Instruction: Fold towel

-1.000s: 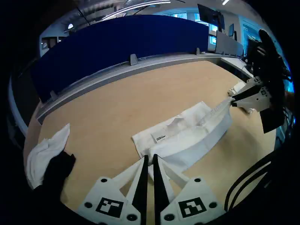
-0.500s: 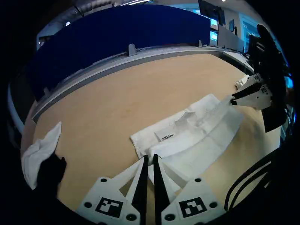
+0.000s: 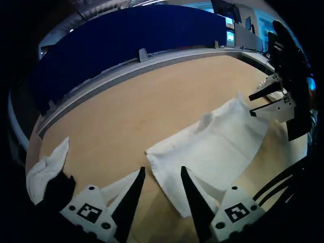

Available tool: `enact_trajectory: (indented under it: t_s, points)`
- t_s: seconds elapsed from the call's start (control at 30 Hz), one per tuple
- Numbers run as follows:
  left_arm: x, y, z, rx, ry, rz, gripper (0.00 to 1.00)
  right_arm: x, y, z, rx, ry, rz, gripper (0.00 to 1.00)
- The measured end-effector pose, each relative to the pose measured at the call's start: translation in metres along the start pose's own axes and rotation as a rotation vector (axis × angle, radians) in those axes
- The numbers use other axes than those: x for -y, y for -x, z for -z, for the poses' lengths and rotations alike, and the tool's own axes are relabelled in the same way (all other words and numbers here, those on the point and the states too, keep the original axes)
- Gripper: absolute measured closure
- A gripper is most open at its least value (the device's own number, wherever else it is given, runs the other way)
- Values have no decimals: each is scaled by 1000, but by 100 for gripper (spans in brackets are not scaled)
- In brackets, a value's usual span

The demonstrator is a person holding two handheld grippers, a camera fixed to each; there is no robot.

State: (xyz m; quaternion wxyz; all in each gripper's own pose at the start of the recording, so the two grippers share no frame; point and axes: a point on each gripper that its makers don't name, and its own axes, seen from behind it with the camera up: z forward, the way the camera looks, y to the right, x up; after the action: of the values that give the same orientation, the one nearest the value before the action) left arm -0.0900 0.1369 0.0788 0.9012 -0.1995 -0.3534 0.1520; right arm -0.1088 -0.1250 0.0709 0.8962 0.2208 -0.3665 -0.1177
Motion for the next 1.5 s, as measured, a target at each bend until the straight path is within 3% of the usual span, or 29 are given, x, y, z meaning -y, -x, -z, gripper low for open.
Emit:
enact_trajectory:
  t_s: [0.07, 0.17, 0.23, 0.47, 0.77, 1.27, 1.5]
  points:
    - [0, 0, 2, -6, 5, 5, 26, -2, -1, 2, -4, 7, -2, 9]
    - [-2, 2, 7, -4, 20, 25, 14, -2, 2, 5, 3, 1, -2, 6]
    - [-4, 5, 8, 7, 37, 42, 13, -2, 5, 7, 7, 0, -4, 3]
    - [-4, 12, 11, 26, 50, 80, 13, -4, 10, 13, 11, -4, -21, 2]
    - [-5, 19, 24, 31, 42, 84, 13, -3, 22, 27, 20, -8, -28, 2]
    - [-24, 66, 66, 83, 37, 153, 13, 5, 59, 53, 53, -25, -21, 2]
    - [-29, 82, 78, 93, 22, 187, 13, 4, 63, 56, 55, -30, -25, 2]
